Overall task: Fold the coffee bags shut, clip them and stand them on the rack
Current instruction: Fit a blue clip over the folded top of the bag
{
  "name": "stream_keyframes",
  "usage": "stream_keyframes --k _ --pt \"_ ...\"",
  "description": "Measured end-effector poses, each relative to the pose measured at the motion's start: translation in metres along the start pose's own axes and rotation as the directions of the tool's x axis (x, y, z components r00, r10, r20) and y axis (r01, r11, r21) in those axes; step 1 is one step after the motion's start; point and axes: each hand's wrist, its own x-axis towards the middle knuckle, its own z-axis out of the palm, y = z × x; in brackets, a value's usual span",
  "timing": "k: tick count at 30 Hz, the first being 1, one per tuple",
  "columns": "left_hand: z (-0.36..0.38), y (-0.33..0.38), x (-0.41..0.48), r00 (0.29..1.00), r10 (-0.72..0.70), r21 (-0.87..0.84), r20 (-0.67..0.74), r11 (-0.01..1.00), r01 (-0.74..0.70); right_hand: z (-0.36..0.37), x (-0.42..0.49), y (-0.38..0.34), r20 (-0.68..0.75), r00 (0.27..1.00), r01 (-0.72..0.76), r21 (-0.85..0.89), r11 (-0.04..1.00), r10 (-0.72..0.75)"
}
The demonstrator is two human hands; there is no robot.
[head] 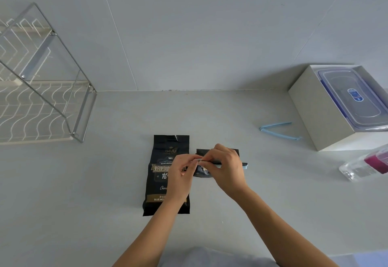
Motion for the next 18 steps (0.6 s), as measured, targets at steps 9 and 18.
stream_keyframes --k 9,18 --pt "0.004 -0.011 -0.003 1.000 0.002 0.041 0.005 0.999 -0.002 -0.001 -0.006 -0.002 0.099 0.983 -0.155 -0.011 0.988 0.155" --pt "-0.008 -0.011 0.004 0.983 -0.128 -0.006 0.130 0.991 0.130 0.009 -0.014 -0.007 0.108 0.994 0.025 -0.215 0.976 -0.002"
